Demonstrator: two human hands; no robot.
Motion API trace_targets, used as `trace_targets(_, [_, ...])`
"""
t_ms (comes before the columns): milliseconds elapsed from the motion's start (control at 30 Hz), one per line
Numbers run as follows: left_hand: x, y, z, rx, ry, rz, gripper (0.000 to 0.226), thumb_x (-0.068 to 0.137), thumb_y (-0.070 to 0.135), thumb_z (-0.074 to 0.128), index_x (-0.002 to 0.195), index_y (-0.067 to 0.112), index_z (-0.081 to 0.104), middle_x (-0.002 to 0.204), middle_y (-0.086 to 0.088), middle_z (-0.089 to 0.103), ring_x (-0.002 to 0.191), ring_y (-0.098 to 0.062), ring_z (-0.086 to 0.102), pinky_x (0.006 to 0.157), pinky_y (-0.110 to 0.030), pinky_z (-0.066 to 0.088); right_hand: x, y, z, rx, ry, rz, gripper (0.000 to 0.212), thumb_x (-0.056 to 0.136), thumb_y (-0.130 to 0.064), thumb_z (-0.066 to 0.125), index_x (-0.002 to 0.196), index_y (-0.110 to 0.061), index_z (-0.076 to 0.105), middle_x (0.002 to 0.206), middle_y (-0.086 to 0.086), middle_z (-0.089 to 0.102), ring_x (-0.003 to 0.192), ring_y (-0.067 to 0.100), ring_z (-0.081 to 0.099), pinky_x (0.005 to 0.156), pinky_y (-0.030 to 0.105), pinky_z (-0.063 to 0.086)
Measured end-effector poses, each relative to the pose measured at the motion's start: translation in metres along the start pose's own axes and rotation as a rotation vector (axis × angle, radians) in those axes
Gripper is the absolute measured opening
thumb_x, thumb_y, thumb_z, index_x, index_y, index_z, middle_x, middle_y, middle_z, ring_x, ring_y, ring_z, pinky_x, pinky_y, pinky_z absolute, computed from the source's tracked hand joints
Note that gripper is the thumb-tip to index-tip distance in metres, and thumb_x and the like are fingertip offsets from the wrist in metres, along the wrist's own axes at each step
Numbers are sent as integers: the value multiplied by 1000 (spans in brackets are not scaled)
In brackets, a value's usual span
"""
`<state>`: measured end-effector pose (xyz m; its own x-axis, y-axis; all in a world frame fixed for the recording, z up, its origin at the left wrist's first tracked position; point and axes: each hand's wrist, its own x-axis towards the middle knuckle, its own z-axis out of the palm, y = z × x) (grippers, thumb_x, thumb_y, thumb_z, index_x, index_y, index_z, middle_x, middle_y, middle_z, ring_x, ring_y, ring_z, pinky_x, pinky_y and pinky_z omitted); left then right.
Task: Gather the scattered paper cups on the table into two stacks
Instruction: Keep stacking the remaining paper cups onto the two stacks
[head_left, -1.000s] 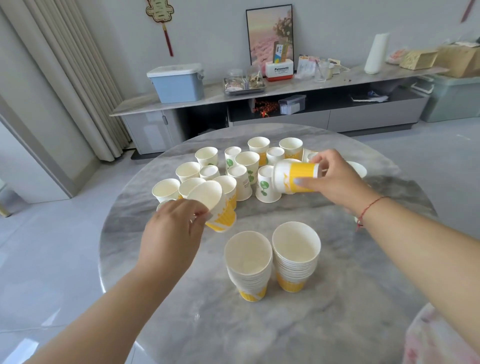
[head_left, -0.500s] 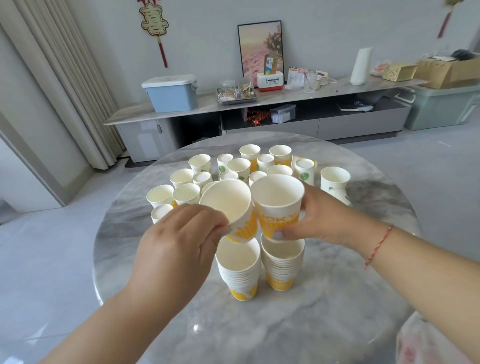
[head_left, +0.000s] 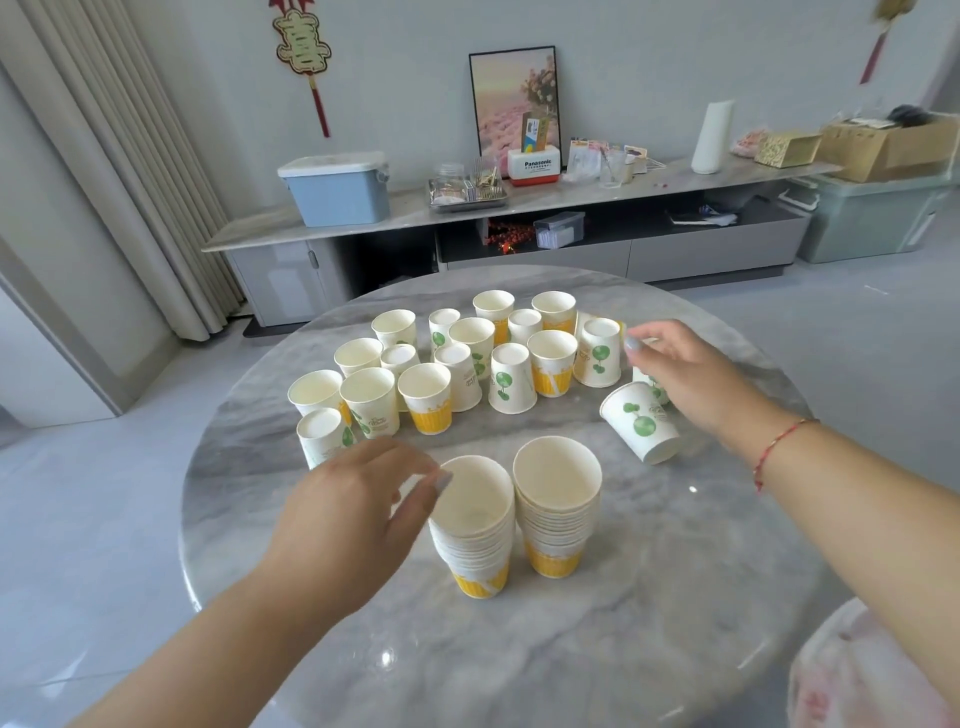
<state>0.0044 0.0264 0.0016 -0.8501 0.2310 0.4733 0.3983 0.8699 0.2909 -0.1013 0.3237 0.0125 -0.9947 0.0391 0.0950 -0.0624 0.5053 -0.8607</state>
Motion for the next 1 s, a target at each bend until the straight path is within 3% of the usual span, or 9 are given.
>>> trace_targets(67, [5, -11, 3, -18, 41, -115, 24, 85, 48, 45, 82, 33, 64, 76, 20, 59, 61, 0, 54, 48, -23, 43, 17, 21, -3, -237, 39, 65, 43, 89, -42, 54, 127, -22, 49, 124, 7, 56, 108, 24, 55, 83, 31, 40])
trace_targets(133, [11, -28, 7, -14, 75, -260, 16, 85, 39, 54, 84, 29, 66, 80, 15, 61, 65, -3, 55, 53, -23, 42, 31, 42, 3, -442, -4, 115, 54, 86, -44, 56, 134, -23, 42, 129, 11, 53, 113, 30, 52, 83, 32, 39])
trace_targets(233, [19, -59, 16, 53, 54, -457, 12, 85, 29, 61, 94, 24, 67, 93, 5, 65, 80, -16, 59, 66, -30, 45, 38, 62, 24, -611, -117, 138, 68, 82, -52, 55, 142, -34, 28, 135, 16, 46, 120, 35, 48, 94, 37, 42])
trace_targets(333, [22, -94, 25, 103, -2, -622, 31, 83, 33, 63, 112, 22, 62, 111, -3, 63, 99, -24, 58, 80, -35, 47, 40, 64, 45, -762, -230, 108, 71, 82, -49, 57, 143, -33, 25, 134, 17, 44, 120, 34, 48, 95, 38, 43])
trace_targets(500, [35, -116, 41, 51, -47, -775, 71, 74, 44, 72, 131, 15, 41, 132, -13, 48, 123, -31, 45, 96, -40, 39, 46, 66, 59, -762, -238, 65, 54, 76, -40, 64, 123, -26, 41, 120, 10, 55, 102, 29, 57, 76, 34, 48])
trace_targets(600, [48, -123, 51, 45, -41, -817, 80, 71, 47, 74, 130, 8, 37, 131, -17, 48, 122, -36, 45, 95, -43, 40, 45, 66, 62, -760, -231, 51, 49, 73, -39, 66, 113, -25, 42, 113, 9, 57, 94, 28, 58, 71, 33, 47])
trace_targets(733, [56, -136, 58, 101, -72, -884, 72, 72, 53, 69, 118, 5, 44, 121, -17, 56, 113, -37, 51, 85, -43, 44, 43, 63, 60, -728, -189, 37, 45, 70, -36, 68, 104, -25, 41, 107, 6, 58, 90, 27, 58, 66, 31, 45])
trace_targets(867, [53, -141, 59, 45, -101, -893, 66, 71, 53, 69, 115, 9, 46, 113, -12, 59, 103, -35, 56, 77, -40, 47, 38, 56, 55, -687, -152, 38, 46, 71, -35, 69, 107, -22, 43, 107, 3, 57, 90, 24, 54, 62, 30, 39])
trace_targets(1000, [55, -132, 46, -54, 21, -979, 60, 69, 41, 73, 110, 9, 42, 97, -8, 56, 86, -31, 55, 71, -38, 46, 37, 48, 44, -593, -96, 33, 49, 68, -34, 73, 107, -20, 45, 107, 5, 58, 90, 25, 55, 68, 32, 45])
